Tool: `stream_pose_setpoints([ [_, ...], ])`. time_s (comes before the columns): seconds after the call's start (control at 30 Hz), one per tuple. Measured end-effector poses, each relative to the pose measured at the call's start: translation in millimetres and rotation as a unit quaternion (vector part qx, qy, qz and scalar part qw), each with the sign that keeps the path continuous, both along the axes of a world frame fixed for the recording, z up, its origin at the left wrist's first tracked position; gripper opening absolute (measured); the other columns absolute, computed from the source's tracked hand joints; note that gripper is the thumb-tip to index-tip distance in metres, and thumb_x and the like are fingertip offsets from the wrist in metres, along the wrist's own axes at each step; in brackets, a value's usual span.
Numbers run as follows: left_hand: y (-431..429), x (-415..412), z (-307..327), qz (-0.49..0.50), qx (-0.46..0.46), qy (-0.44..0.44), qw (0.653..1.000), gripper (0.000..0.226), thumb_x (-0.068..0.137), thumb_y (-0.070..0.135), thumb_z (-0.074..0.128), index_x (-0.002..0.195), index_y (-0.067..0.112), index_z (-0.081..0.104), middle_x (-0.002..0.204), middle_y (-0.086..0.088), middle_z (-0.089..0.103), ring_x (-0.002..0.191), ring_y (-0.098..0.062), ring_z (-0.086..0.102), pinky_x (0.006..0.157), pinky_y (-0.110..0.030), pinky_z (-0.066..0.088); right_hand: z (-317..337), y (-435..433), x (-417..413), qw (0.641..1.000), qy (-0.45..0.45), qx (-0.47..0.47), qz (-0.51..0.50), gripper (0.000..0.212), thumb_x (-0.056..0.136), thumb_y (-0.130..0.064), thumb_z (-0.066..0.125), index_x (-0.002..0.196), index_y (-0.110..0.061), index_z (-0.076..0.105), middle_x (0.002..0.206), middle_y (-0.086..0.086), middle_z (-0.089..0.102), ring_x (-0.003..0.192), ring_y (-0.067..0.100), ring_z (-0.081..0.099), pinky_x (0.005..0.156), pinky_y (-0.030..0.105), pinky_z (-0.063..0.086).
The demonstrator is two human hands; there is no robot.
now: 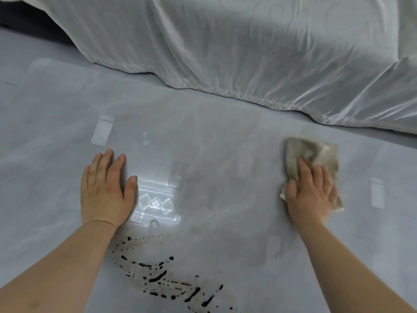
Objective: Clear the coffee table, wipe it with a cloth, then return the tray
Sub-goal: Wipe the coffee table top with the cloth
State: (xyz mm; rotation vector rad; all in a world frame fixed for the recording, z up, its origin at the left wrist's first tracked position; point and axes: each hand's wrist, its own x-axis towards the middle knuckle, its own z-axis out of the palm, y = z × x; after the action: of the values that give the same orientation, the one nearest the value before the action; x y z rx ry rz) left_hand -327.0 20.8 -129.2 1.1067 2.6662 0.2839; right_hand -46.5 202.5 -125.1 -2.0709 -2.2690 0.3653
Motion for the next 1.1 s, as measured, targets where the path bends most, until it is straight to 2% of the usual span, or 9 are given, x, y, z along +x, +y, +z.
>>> stream_pose_setpoints([
  [0.13,-1.0,-0.2,-2.0,-0.002,0.000,0.000,1.000,0.063,0.081,0.038,0.028,0.134,0.006,0.035,0.148,-0.017,0.027,0.139,-0.030,0.015,0.112,-0.036,0.003,-7.5,-32.7,-46.1,0.993,0.027,-0.031,-0.110,0.054,0.084,-0.025,0.044,0.137,-0.023,0.037,0.152,0.008,0.026,0.141,0.027,0.012,0.112,0.048,-0.002],
  [0.27,-2.0,-0.9,-4.0,-0.002,0.003,-0.003,1.000,0.064,0.080,0.038,0.028,0.135,0.007,0.034,0.149,-0.017,0.026,0.139,-0.029,0.014,0.113,-0.037,0.003,0.2,-110.8,-111.1,0.986,-0.017,0.029,0.165,0.044,0.070,-0.027,0.044,0.109,-0.023,0.065,0.125,0.010,0.061,0.119,0.036,0.052,0.096,0.065,0.029],
  [0.43,-2.1,-4.0,-3.2,-0.003,0.012,-0.019,1.000,0.061,0.082,0.038,0.032,0.135,0.008,0.035,0.149,-0.016,0.026,0.140,-0.029,0.013,0.112,-0.037,0.003,6.9,-106.9,-67.8,0.930,-0.042,0.007,0.365,0.043,0.068,-0.035,0.047,0.106,-0.029,0.066,0.120,0.000,0.065,0.113,0.028,0.059,0.085,0.063,0.043],
  [0.57,-7.6,-13.4,-1.1,-0.021,-0.003,-0.051,0.998,0.050,0.091,0.024,0.045,0.137,0.013,0.030,0.151,-0.011,0.020,0.141,-0.026,0.010,0.114,-0.037,0.003,4.0,-68.8,19.7,0.995,-0.004,-0.045,0.084,0.064,0.070,-0.042,0.031,0.124,-0.017,0.055,0.137,0.015,0.049,0.133,0.033,0.035,0.110,0.051,0.018],
  [0.7,-8.1,-17.9,11.1,-0.011,0.005,-0.112,0.994,0.045,0.092,0.017,0.040,0.136,0.012,0.033,0.151,-0.010,0.022,0.140,-0.025,0.013,0.114,-0.035,0.009,-1.3,-82.4,16.3,0.994,0.034,-0.046,-0.094,0.062,0.077,-0.034,0.031,0.138,-0.019,0.036,0.152,0.011,0.024,0.141,0.028,0.009,0.112,0.041,-0.006],
  [0.83,-39.2,8.2,20.4,0.077,0.088,-0.140,0.983,0.041,0.092,0.009,0.040,0.133,0.008,0.039,0.148,-0.012,0.028,0.138,-0.025,0.021,0.112,-0.034,0.014,10.0,-133.8,-45.4,0.982,0.035,-0.054,0.180,0.053,0.068,-0.021,0.063,0.120,-0.016,0.058,0.137,0.015,0.049,0.131,0.039,0.037,0.107,0.063,0.013],
  [0.93,-80.8,31.2,25.0,0.157,0.122,-0.138,0.970,0.041,0.091,0.006,0.042,0.131,0.006,0.040,0.148,-0.014,0.028,0.137,-0.026,0.022,0.113,-0.037,0.017,17.4,-156.1,-46.9,0.930,-0.017,0.000,0.368,0.053,0.051,-0.028,0.080,0.102,-0.026,0.068,0.120,0.003,0.065,0.111,0.030,0.060,0.091,0.058,0.039],
  [1.03,-121.0,46.7,34.8,0.211,0.114,-0.124,0.963,0.040,0.090,0.004,0.045,0.130,0.003,0.041,0.146,-0.017,0.031,0.136,-0.030,0.024,0.112,-0.039,0.017,15.5,-131.5,-16.2,0.927,-0.029,0.019,0.374,0.042,0.057,-0.031,0.067,0.098,-0.023,0.071,0.114,0.006,0.068,0.106,0.033,0.062,0.082,0.065,0.042],
  [1.1,-144.5,58.6,39.4,0.214,0.063,-0.108,0.969,0.044,0.087,0.014,0.049,0.129,0.000,0.043,0.143,-0.023,0.033,0.135,-0.036,0.027,0.111,-0.043,0.017,13.2,-113.5,11.6,0.961,-0.021,-0.032,0.274,0.052,0.066,-0.037,0.045,0.110,-0.018,0.066,0.125,0.013,0.061,0.120,0.034,0.053,0.096,0.068,0.029],
])
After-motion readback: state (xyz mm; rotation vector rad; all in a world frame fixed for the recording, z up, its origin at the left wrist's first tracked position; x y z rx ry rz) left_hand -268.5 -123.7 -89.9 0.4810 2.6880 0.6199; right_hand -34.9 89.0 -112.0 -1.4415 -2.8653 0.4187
